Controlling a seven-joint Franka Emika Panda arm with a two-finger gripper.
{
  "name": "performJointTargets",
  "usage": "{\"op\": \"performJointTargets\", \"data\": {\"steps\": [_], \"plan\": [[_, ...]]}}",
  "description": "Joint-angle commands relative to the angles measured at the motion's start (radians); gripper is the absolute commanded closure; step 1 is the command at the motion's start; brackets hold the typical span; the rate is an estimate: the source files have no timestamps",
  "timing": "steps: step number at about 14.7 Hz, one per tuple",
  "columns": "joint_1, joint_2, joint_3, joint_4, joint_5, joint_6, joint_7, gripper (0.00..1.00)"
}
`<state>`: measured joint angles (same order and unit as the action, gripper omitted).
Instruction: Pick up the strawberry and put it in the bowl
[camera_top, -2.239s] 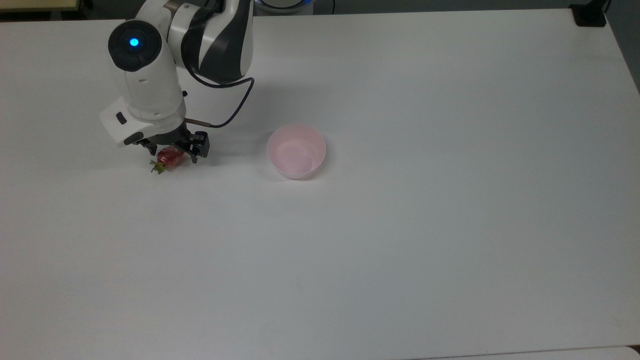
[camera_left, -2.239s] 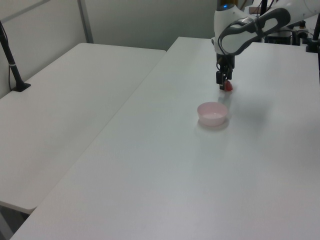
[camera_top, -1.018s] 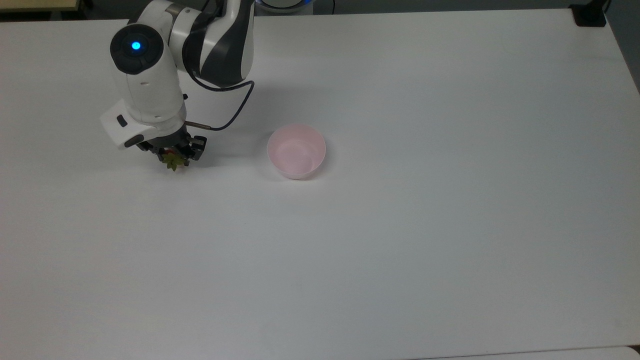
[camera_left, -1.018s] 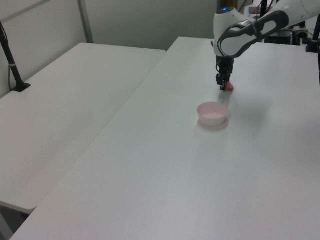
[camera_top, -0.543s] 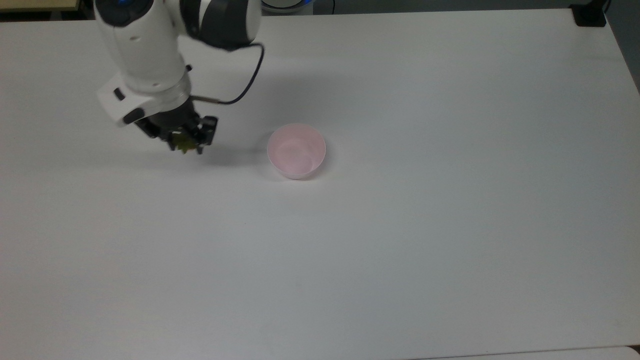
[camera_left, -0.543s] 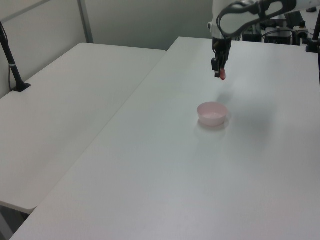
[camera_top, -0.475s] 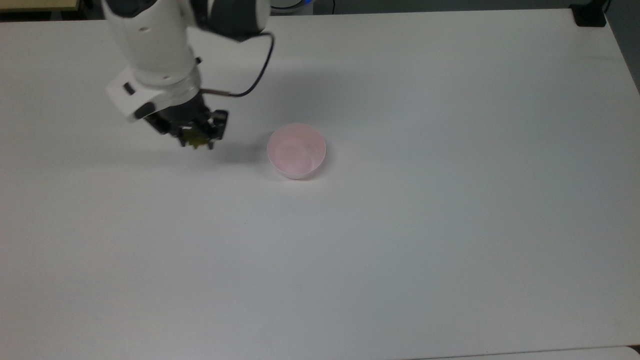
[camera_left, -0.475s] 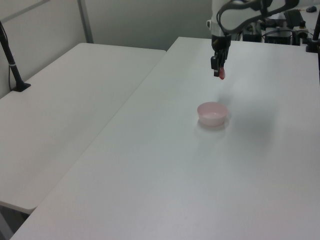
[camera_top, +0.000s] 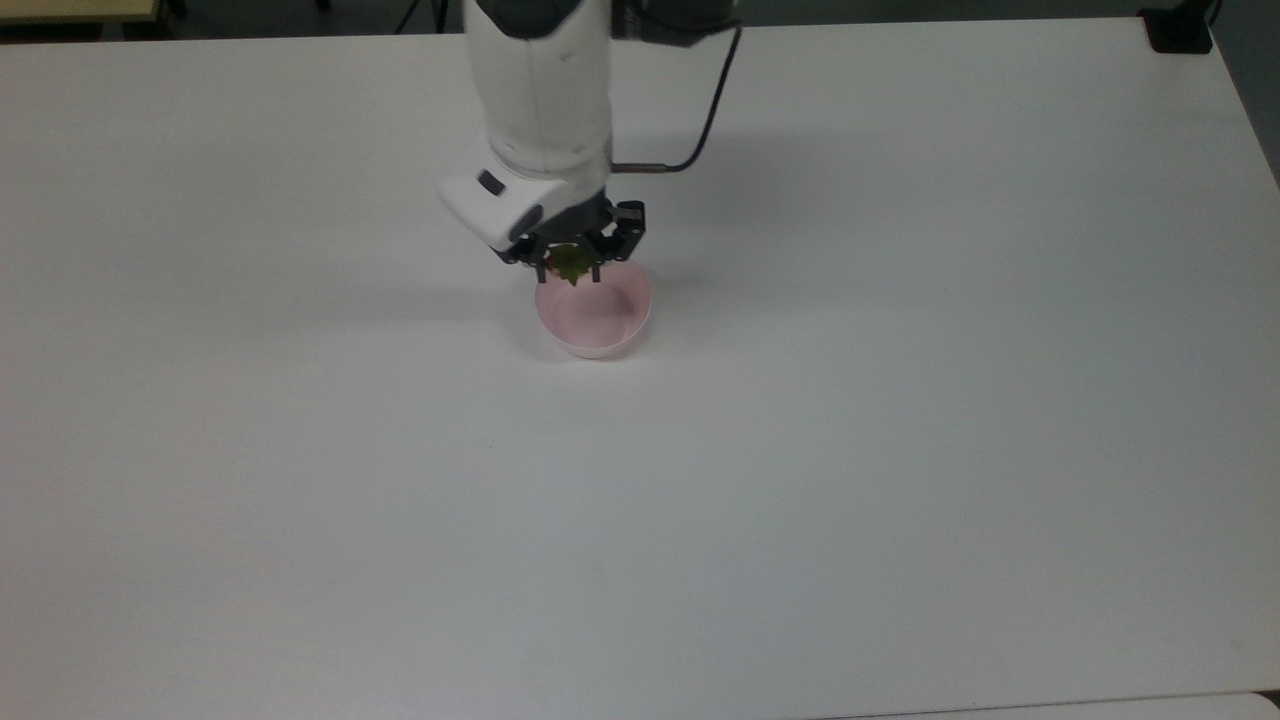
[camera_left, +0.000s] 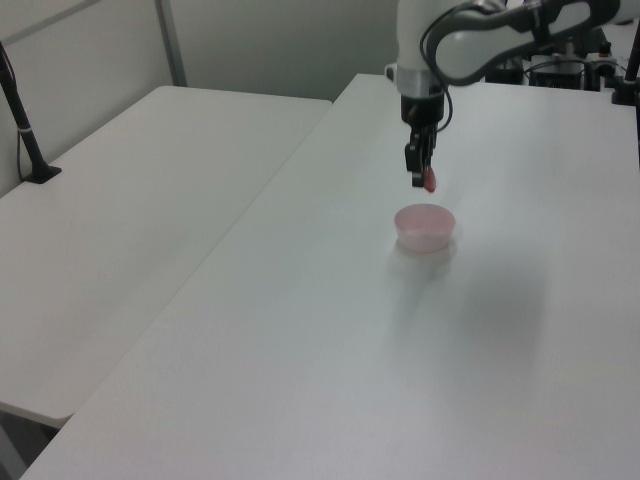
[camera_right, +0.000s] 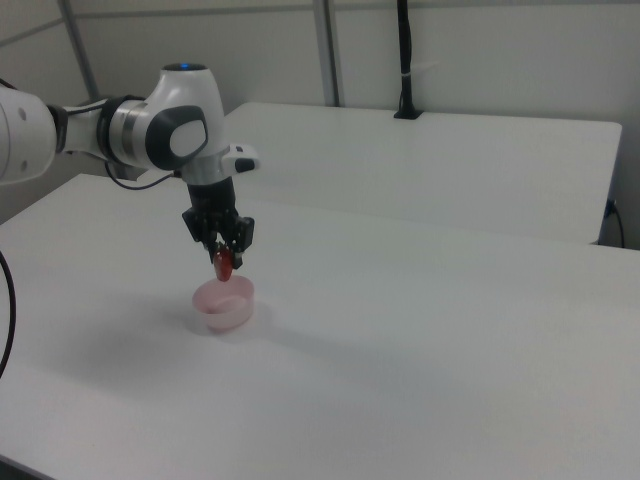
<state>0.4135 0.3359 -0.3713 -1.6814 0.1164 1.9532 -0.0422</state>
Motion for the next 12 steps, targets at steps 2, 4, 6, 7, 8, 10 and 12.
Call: {"op": "performJointTargets", "data": {"steps": [2,4,6,7,8,10,12], "plan": [[0.015,0.035,-0.018,-0.02,0.017,0.027,0.008,0.0],[0.03,0.023,-0.011,-0.023,0.006,0.024,0.014,0.0],[0.028,-0.036,0.012,-0.023,-0.042,0.01,0.1,0.0],[0.013,-0.075,0.044,-0.023,-0.081,-0.013,0.129,0.0],[-0.074,-0.14,0.116,-0.017,-0.121,-0.081,0.134,0.0],[-0.183,-0.217,0.202,-0.015,-0.129,-0.157,0.128,0.0],[-0.212,-0.257,0.215,-0.014,-0.133,-0.212,0.139,0.0]]}}
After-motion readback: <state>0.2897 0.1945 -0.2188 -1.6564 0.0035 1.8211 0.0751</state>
